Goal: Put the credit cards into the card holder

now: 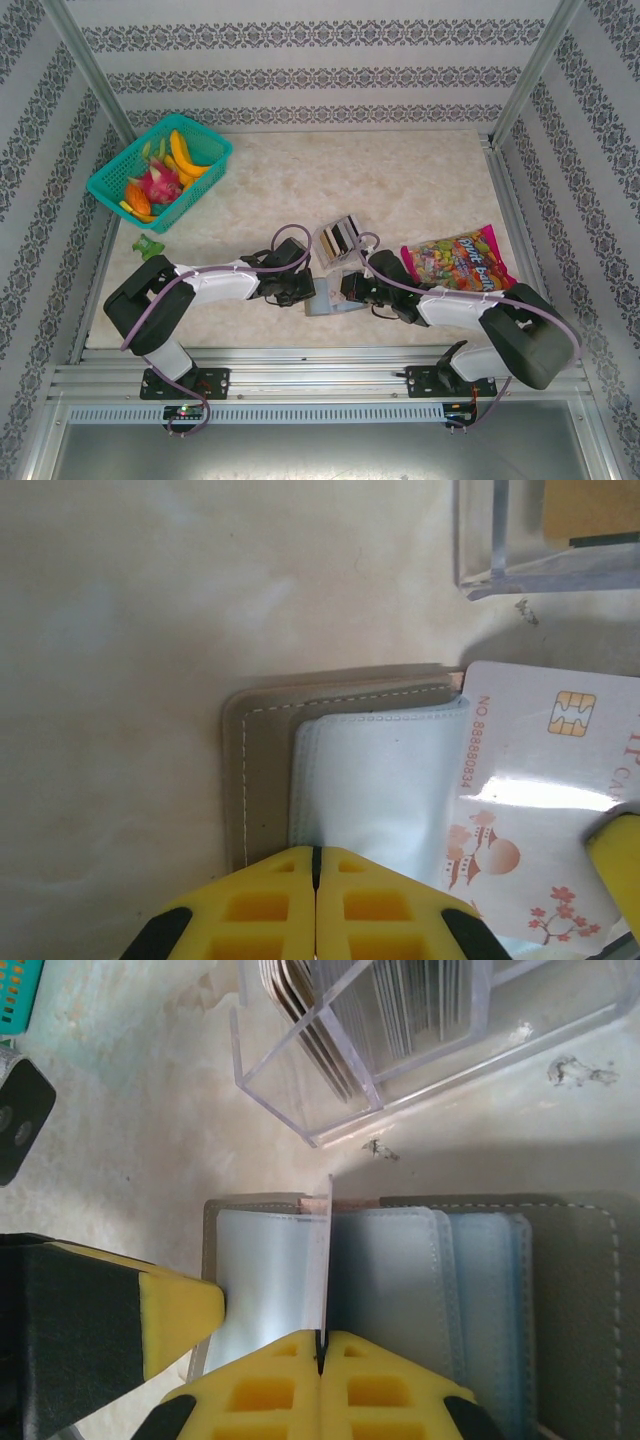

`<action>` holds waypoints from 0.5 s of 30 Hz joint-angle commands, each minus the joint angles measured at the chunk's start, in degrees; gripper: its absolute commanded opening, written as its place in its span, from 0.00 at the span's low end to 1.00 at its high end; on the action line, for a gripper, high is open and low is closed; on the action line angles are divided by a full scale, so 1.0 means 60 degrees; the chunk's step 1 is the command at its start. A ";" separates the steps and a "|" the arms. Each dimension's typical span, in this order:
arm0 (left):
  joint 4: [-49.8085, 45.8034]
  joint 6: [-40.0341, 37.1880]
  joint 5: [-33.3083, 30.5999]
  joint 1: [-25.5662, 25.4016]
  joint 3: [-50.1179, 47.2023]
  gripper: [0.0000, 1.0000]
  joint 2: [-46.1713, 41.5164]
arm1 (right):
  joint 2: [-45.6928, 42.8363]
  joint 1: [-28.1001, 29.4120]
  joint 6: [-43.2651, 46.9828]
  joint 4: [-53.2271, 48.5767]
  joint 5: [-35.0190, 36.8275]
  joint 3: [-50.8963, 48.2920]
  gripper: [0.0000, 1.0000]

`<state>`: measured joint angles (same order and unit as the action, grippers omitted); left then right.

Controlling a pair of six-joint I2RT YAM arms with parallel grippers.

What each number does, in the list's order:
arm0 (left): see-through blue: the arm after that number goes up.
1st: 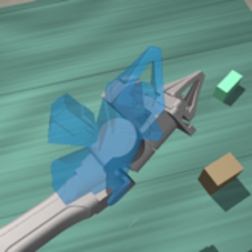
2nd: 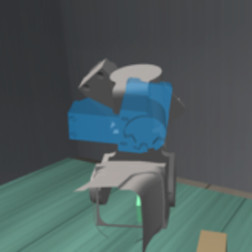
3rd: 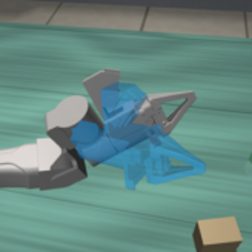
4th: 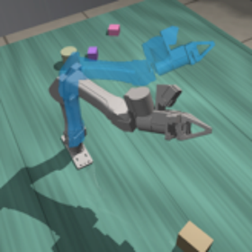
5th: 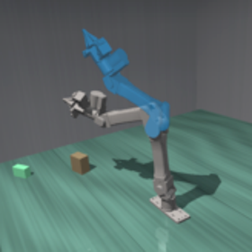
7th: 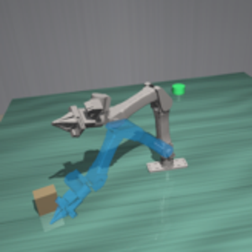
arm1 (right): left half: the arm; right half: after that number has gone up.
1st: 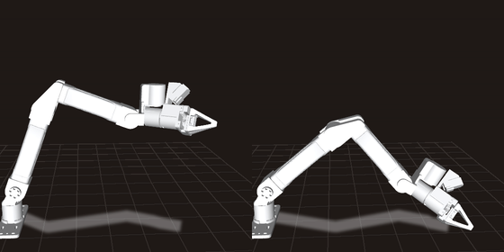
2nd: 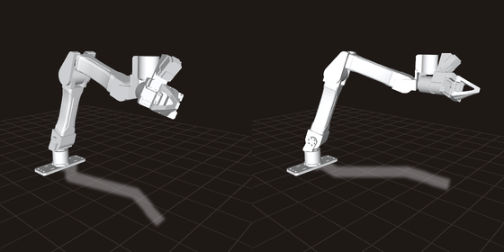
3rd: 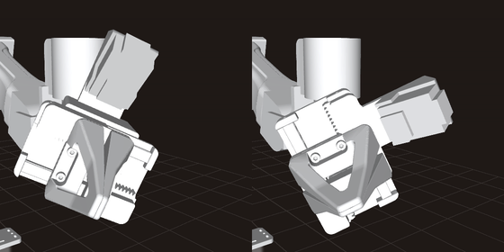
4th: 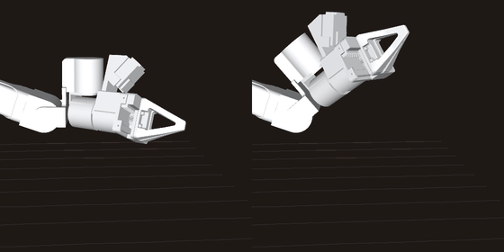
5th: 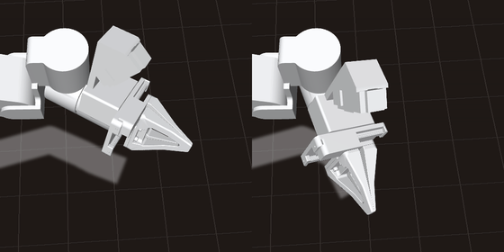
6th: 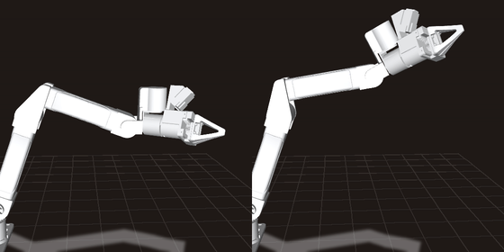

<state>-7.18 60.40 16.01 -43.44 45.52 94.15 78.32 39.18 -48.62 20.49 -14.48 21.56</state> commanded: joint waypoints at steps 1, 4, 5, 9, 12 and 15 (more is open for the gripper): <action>-0.0475 0.0024 -0.0412 -0.0040 -0.0047 0.07 0.0356 | 0.0380 0.0303 -0.0185 -0.0249 -0.0387 -0.0239 0.00; -0.0559 0.0049 -0.0496 -0.0040 -0.0057 0.07 0.0278 | 0.0353 0.0411 -0.0174 -0.0326 -0.0569 -0.0188 0.00; -0.0587 0.0042 -0.0546 -0.0040 -0.0073 0.07 0.0235 | 0.0309 0.0459 -0.0166 -0.0396 -0.0526 -0.0206 0.00; -0.0842 -0.0007 -0.0709 -0.0040 -0.0062 0.08 0.0129 | 0.0055 0.0427 -0.0171 -0.0382 -0.0547 -0.0534 0.00; -0.0931 -0.0030 -0.0782 -0.0040 -0.0073 0.08 0.0060 | -0.0223 0.0403 -0.0246 -0.0433 -0.0505 -0.0744 0.00; -0.1026 -0.0019 -0.0892 -0.0041 -0.0136 0.08 -0.0038 | -0.0461 0.0304 -0.0201 -0.0586 -0.0460 -0.0895 0.00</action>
<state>-7.57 60.40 15.14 -43.51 45.52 93.86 76.12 40.38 -49.78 21.47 -15.33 18.31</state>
